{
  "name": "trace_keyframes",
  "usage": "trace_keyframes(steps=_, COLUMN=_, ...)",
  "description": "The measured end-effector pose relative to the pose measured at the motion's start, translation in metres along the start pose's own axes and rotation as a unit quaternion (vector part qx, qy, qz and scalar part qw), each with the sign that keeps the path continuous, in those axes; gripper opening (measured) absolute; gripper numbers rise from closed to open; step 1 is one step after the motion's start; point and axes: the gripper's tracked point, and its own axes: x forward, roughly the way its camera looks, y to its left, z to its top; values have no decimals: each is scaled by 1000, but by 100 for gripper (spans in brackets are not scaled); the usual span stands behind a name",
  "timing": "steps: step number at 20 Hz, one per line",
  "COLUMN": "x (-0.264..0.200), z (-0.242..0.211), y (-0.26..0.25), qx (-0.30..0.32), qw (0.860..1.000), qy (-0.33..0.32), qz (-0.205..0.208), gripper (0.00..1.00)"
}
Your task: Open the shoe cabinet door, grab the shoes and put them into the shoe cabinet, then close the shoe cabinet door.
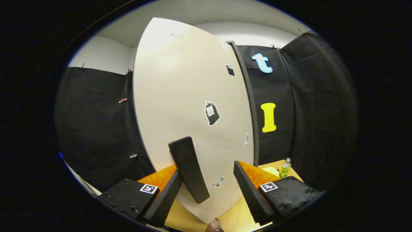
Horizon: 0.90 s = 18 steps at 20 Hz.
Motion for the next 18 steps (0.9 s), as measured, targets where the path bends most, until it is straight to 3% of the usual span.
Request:
trace_keyframes(steps=7, x=32, z=-10, y=59, qx=-27, qw=999, qy=4, qz=29, gripper=99)
trace_keyframes(steps=18, x=30, z=-10, y=64, qx=-38, qw=999, qy=-1, qz=19, gripper=98)
